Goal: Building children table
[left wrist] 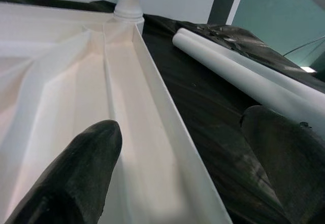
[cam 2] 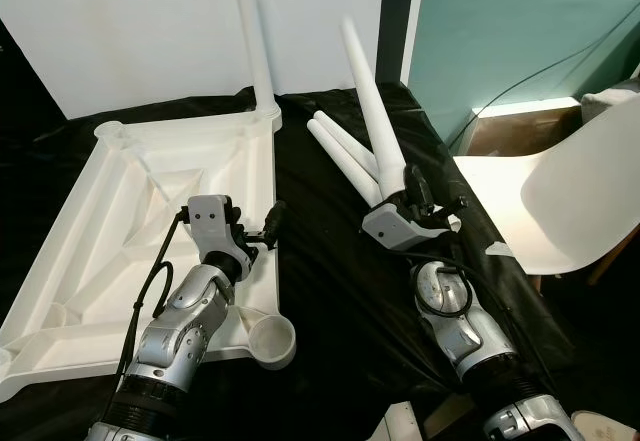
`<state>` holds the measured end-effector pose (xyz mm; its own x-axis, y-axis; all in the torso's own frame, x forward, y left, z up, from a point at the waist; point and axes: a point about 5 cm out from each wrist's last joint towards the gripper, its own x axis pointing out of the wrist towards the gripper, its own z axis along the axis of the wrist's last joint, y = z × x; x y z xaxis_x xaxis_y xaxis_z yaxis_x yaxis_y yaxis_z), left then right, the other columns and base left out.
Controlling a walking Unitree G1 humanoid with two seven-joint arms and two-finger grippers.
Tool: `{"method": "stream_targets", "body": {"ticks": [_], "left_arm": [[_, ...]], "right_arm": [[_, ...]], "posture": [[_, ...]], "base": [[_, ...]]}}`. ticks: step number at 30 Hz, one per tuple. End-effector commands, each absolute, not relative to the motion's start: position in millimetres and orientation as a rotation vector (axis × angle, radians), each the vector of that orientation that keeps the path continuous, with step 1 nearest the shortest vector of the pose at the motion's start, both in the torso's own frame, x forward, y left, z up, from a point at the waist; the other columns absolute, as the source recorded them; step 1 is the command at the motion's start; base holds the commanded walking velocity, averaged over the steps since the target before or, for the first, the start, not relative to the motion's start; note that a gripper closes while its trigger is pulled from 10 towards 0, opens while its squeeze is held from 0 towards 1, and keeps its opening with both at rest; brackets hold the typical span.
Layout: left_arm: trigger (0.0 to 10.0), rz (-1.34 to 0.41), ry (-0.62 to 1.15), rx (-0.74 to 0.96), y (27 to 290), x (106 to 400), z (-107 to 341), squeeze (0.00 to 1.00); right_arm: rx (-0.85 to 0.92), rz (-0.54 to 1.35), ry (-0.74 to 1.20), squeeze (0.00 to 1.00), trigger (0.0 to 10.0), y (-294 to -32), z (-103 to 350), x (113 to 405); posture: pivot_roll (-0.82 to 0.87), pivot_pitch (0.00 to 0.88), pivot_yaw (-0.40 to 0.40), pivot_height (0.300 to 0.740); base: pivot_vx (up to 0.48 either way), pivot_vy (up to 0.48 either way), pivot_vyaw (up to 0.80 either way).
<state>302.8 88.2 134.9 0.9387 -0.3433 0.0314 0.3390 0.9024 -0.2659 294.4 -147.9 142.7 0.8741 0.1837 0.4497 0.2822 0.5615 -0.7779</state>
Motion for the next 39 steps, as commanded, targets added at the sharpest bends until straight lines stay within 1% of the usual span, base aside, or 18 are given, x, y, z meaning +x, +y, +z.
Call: {"method": "stream_targets", "body": {"ticks": [1, 3, 4, 9, 10, 11, 12, 13, 14, 16, 17, 19, 20, 22, 23, 28, 33, 39], "left_arm": [[10.0, -0.533, -0.001, -0.272, 80.2, 300.4, 135.2, 0.00], [10.0, -0.533, -0.001, -0.272, 80.2, 300.4, 135.2, 0.00], [10.0, -0.535, -0.002, -0.272, 80.2, 300.8, 135.3, 0.00], [10.0, -0.548, -0.008, -0.289, 80.1, 301.1, 136.6, 0.00], [10.0, -0.569, -0.014, -0.331, 79.7, 300.4, 139.4, 0.00], [10.0, -0.569, -0.014, -0.331, 79.7, 300.4, 139.4, 0.00], [10.0, -0.614, -0.013, -0.420, 78.3, 298.6, 143.7, 0.00], [10.0, -0.673, -0.019, -0.581, 77.8, 296.6, 152.2, 0.00], [10.0, -0.673, -0.019, -0.581, 77.8, 296.6, 152.2, 0.00], [10.0, -0.761, -0.052, -0.830, 79.5, 294.5, 168.3, 0.00], [10.0, -0.761, -0.052, -0.830, 79.5, 294.5, 168.3, 0.00], [10.0, -0.827, -0.121, -1.034, 86.3, 293.7, 186.2, 0.00], [10.0, -0.853, -0.156, -1.104, 90.1, 293.1, 193.2, 0.00], [10.0, -0.872, -0.191, -1.156, 93.6, 292.9, 199.1, 0.00], [10.0, -0.891, -0.241, -1.211, 98.6, 294.2, 207.4, 0.00], [10.0, -0.886, -0.247, -1.228, 100.9, 295.9, 210.4, 0.00], [10.0, -0.858, -0.173, -1.163, 92.4, 302.4, 207.1, 0.00], [10.0, -0.819, -0.101, -1.119, 86.2, 308.1, 199.2, 0.00]], "right_arm": [[-0.967, -0.046, -0.583, 0.00, 9.5, -140.9, 147.4, 291.1], [-0.967, -0.046, -0.583, 0.00, 9.5, -140.9, 147.4, 291.1], [-0.978, -0.015, -0.611, 0.00, 10.0, -136.0, 148.6, 290.5], [-0.999, 0.081, -0.703, 0.00, 10.0, -124.9, 151.9, 286.1], [-1.023, 0.112, -0.753, 0.00, 10.0, -122.5, 153.3, 282.9], [-1.023, 0.112, -0.753, 0.00, 10.0, -122.5, 153.3, 282.9], [-1.046, 0.131, -0.796, 0.00, 10.0, -122.4, 153.8, 279.8], [-1.064, 0.143, -0.826, 0.00, 10.0, -123.2, 154.0, 278.4], [-1.064, 0.143, -0.826, 0.00, 10.0, -123.2, 154.0, 278.4], [-1.073, 0.162, -0.865, 0.00, 10.0, -123.2, 154.5, 277.2], [-1.073, 0.162, -0.865, 0.00, 10.0, -123.2, 154.5, 277.2], [-1.083, 0.195, -0.906, 0.00, 10.0, -118.8, 154.3, 276.3], [-1.089, 0.212, -0.918, 0.00, 10.0, -116.8, 153.4, 276.2], [-1.098, 0.231, -0.931, 0.00, 10.0, -114.9, 151.9, 276.6], [-1.112, 0.272, -0.946, 0.00, 10.0, -111.7, 149.1, 278.3], [-1.116, 0.302, -0.956, 0.00, 10.0, -109.8, 147.2, 279.4], [-1.135, 0.386, -1.001, 0.00, 10.0, -100.7, 144.3, 281.8], [-1.139, 0.383, -1.046, 0.00, 10.0, -98.8, 146.4, 282.6]], "posture": [[0.01, 0.000, 0.071, 0.740], [0.01, 0.000, 0.071, 0.740], [0.01, 0.000, 0.070, 0.740], [0.01, 0.000, 0.068, 0.740], [0.02, 0.000, 0.065, 0.740], [0.02, 0.000, 0.065, 0.740], [0.02, 0.000, 0.059, 0.740], [0.03, 0.000, 0.052, 0.740], [0.03, 0.000, 0.052, 0.740], [0.03, 0.000, 0.050, 0.740], [0.03, 0.000, 0.050, 0.740], [0.04, 0.000, 0.048, 0.740], [0.04, 0.000, 0.048, 0.740], [0.04, 0.000, 0.043, 0.740], [0.04, 0.000, 0.041, 0.740], [0.04, 0.000, 0.039, 0.740], [0.05, 0.000, 0.039, 0.740], [0.05, 0.000, 0.041, 0.740]], "base": [[0.000, 0.000, 0.00], [0.000, 0.000, 0.00], [0.000, 0.000, 0.00], [0.000, 0.000, 0.00], [0.000, 0.000, 0.00], [0.000, 0.000, 0.00], [0.000, 0.000, 0.00], [0.000, 0.000, 0.00], [0.000, 0.000, 0.00], [0.000, 0.000, 0.00], [0.000, 0.000, 0.00], [0.000, 0.000, 0.00], [0.000, 0.000, 0.00], [0.000, 0.000, 0.00], [0.000, 0.000, 0.00], [0.000, 0.000, 0.00], [0.000, 0.000, 0.00], [0.000, 0.000, 0.00]]}}
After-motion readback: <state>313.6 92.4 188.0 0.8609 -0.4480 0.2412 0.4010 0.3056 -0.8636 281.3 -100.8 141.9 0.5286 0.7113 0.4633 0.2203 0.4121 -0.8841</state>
